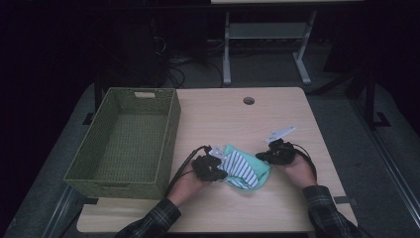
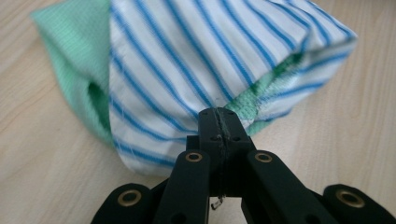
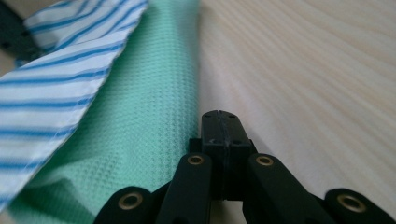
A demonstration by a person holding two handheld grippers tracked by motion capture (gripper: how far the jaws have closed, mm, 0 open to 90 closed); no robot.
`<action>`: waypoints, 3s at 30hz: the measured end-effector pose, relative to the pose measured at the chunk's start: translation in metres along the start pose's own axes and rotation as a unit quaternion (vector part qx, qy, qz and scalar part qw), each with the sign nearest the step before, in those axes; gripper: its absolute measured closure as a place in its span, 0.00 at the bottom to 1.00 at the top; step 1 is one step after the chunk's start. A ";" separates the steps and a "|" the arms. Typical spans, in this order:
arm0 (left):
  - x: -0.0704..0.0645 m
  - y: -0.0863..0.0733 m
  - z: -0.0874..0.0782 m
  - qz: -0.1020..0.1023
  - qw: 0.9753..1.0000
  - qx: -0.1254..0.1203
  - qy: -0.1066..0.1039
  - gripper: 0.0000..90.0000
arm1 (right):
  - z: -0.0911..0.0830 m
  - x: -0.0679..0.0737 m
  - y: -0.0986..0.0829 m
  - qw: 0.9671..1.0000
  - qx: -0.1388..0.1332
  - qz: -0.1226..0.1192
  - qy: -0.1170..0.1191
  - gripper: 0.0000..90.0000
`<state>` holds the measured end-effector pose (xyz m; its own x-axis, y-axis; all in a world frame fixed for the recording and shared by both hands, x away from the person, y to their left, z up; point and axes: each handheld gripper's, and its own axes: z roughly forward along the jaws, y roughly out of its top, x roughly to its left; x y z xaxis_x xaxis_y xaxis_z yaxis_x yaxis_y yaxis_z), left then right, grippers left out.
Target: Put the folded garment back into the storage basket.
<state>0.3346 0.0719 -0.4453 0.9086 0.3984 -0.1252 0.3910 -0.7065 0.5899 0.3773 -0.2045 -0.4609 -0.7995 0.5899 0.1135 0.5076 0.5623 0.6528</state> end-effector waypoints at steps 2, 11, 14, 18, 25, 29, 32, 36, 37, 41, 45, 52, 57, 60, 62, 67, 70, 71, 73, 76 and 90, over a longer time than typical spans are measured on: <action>0.003 -0.001 0.000 -0.004 1.000 0.001 0.003 0.99 | -0.003 0.004 -0.003 1.000 -0.001 -0.003 0.003 1.00; 0.015 0.003 0.003 -0.009 0.999 0.007 0.032 0.99 | -0.010 0.026 -0.014 1.000 -0.002 -0.017 0.017 1.00; 0.019 0.006 0.006 -0.011 0.999 0.005 0.039 0.99 | -0.012 0.034 -0.018 1.000 0.001 -0.021 0.022 1.00; 0.021 0.008 0.005 -0.011 0.999 0.002 0.038 0.98 | -0.015 0.040 -0.023 0.999 -0.002 -0.023 0.023 1.00; 0.018 0.010 -0.008 0.002 1.000 -0.007 0.011 0.82 | -0.027 0.034 -0.037 0.999 -0.036 0.005 -0.006 0.75; 0.013 0.014 -0.011 0.013 1.000 -0.007 -0.009 0.70 | -0.035 0.027 -0.047 0.998 -0.055 0.025 -0.033 0.56; 0.009 0.016 -0.012 0.027 0.999 0.002 -0.019 0.60 | -0.038 0.020 -0.055 0.997 -0.062 0.033 -0.044 0.45; 0.006 0.019 -0.008 0.041 0.999 0.014 -0.024 0.49 | -0.040 0.014 -0.064 0.995 -0.059 0.046 -0.065 0.32; 0.006 0.019 -0.006 0.043 0.999 0.013 -0.024 0.46 | -0.040 0.012 -0.066 0.994 -0.059 0.049 -0.075 0.29; 0.006 0.019 0.000 0.048 0.998 0.024 -0.027 0.35 | -0.039 0.005 -0.069 0.992 -0.058 0.063 -0.097 0.21; 0.006 0.017 0.010 0.050 0.998 0.042 -0.024 0.23 | -0.037 0.003 -0.070 0.990 -0.057 0.061 -0.115 0.15; 0.004 0.014 0.017 0.061 0.997 0.053 -0.015 0.20 | -0.033 0.001 -0.071 0.988 -0.058 0.070 -0.124 0.13; 0.002 0.015 0.020 0.079 0.995 0.059 -0.003 0.19 | -0.033 0.000 -0.071 0.988 -0.056 0.072 -0.122 0.13; 0.000 0.015 0.021 0.085 0.994 0.062 0.004 0.19 | -0.033 0.000 -0.071 0.988 -0.055 0.074 -0.120 0.12; 0.000 0.015 0.022 0.092 0.994 0.065 0.006 0.19 | -0.033 0.000 -0.071 0.988 -0.055 0.074 -0.120 0.12; -0.002 0.017 0.021 0.086 0.993 0.076 0.004 0.24 | -0.032 0.000 -0.071 0.988 -0.056 0.075 -0.122 0.12; -0.004 0.018 0.020 0.089 0.993 0.079 0.002 0.30 | -0.032 0.000 -0.071 0.988 -0.056 0.076 -0.123 0.12; -0.005 0.019 0.020 0.089 0.993 0.080 0.001 0.32 | -0.032 0.000 -0.071 0.988 -0.056 0.077 -0.123 0.12; -0.006 0.020 0.019 0.089 0.993 0.083 -0.001 0.38 | -0.032 0.000 -0.071 0.988 -0.056 0.076 -0.123 0.12; -0.008 0.021 0.018 0.094 0.992 0.082 -0.008 0.55 | -0.032 0.000 -0.071 0.988 -0.056 0.076 -0.123 0.12; -0.009 0.024 0.018 0.076 0.993 0.089 -0.028 0.82 | -0.032 0.000 -0.071 0.988 -0.056 0.077 -0.124 0.12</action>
<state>0.3386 0.0412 -0.4449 0.9639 0.2494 -0.0932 0.2639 -0.8497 0.4565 0.3313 -0.2629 -0.4829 -0.6053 0.7949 0.0407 0.5674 0.3951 0.7225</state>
